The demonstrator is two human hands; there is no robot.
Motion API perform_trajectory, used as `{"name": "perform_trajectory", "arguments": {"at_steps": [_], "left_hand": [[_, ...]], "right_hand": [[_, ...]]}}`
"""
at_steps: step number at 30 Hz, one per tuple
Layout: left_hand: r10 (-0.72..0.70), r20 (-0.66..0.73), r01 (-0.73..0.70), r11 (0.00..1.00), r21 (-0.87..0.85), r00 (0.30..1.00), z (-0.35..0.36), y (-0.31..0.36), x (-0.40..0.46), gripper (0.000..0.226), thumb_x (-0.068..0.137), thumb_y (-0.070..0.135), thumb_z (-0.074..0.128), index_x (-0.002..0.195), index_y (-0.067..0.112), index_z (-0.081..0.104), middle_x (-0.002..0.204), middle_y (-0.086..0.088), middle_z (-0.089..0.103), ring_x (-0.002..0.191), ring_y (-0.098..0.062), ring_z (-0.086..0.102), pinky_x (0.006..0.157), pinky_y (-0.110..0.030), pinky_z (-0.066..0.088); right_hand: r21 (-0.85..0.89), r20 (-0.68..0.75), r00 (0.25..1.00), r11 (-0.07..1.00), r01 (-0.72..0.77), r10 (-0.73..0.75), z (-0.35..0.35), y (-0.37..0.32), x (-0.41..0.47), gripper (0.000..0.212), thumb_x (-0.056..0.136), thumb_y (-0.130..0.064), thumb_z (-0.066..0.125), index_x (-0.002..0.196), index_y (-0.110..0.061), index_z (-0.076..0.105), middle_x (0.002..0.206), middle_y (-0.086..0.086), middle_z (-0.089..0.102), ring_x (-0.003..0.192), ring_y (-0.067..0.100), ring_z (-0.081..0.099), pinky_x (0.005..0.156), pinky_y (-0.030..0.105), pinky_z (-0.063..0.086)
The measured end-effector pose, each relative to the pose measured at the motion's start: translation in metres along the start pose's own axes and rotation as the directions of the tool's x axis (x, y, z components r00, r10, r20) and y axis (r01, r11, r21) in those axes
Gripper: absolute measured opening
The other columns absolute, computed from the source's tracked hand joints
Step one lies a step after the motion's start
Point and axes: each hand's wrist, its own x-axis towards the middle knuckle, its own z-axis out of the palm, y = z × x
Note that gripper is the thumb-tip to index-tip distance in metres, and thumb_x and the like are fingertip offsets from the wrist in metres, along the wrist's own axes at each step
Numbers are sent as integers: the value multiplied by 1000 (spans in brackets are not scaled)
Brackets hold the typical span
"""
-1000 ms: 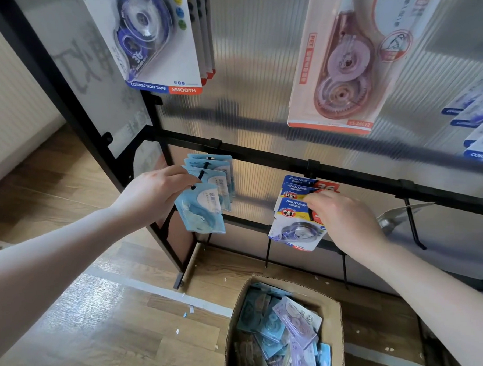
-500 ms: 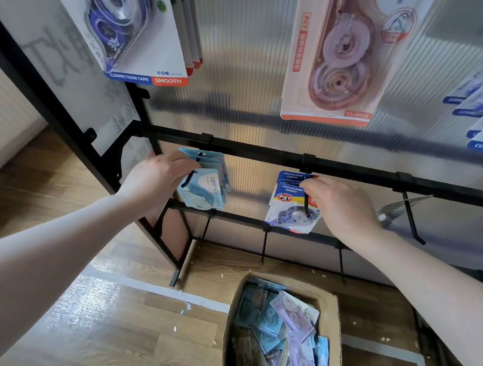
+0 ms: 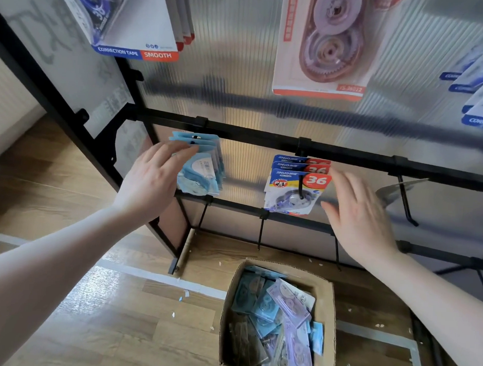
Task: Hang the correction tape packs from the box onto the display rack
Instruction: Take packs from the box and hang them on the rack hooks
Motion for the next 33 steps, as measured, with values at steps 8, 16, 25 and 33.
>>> {"name": "perform_trajectory", "arguments": {"at_steps": [8, 16, 25, 33], "left_hand": [[67, 52, -68, 998, 15, 996, 7, 15, -23, 49, 86, 13, 40, 135, 6, 43, 141, -17, 43, 134, -32, 33, 108, -48, 30], [-39, 2, 39, 996, 81, 999, 30, 42, -40, 55, 86, 11, 62, 137, 6, 41, 147, -18, 33, 140, -28, 15, 117, -36, 1], [99, 225, -87, 994, -65, 969, 100, 92, -92, 52, 90, 29, 43, 137, 9, 40, 146, -13, 38, 140, -22, 21, 117, -38, 14], [94, 405, -60, 994, -96, 909, 185, 132, -153, 58, 89, 38, 38, 141, 11, 36, 148, -10, 34, 140, -19, 17, 115, -34, 11]], "right_hand": [[-77, 109, 992, 996, -54, 63, 14, 12, -35, 62, 79, -17, 71, 130, 8, 46, 127, 26, 53, 114, 40, 55, 96, 46, 43], [-86, 211, 970, 991, -107, 123, 38, 25, -77, 61, 82, -20, 68, 132, 6, 45, 132, 25, 50, 119, 39, 52, 99, 43, 39], [-80, 367, 899, 971, -227, 240, 70, 39, -119, 61, 96, -32, 46, 147, -7, 24, 150, 13, 28, 137, 30, 31, 110, 37, 27], [-80, 490, 840, 971, -224, 234, 142, 54, -176, 59, 97, -35, 43, 147, -8, 25, 151, 12, 29, 139, 27, 29, 113, 35, 24]]}}
